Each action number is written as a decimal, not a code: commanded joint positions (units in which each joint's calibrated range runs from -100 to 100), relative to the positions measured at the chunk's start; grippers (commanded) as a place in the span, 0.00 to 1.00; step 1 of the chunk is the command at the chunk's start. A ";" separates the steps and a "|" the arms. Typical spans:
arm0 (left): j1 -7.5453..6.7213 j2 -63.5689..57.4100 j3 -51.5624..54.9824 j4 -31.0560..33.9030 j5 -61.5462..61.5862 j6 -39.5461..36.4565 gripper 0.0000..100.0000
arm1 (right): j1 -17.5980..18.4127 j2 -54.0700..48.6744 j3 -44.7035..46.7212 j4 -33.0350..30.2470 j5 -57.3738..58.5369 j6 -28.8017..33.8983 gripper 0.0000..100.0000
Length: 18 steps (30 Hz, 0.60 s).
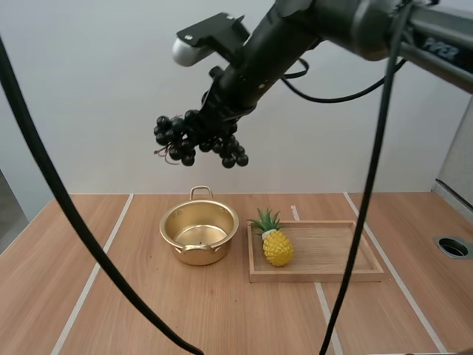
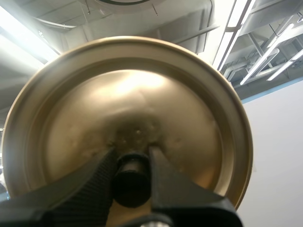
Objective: Open the pot, put the grape inside, and close it
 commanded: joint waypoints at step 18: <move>0.05 -0.43 -0.34 0.55 -2.00 0.15 0.00 | 1.33 19.86 3.05 -2.68 -13.20 -0.25 0.00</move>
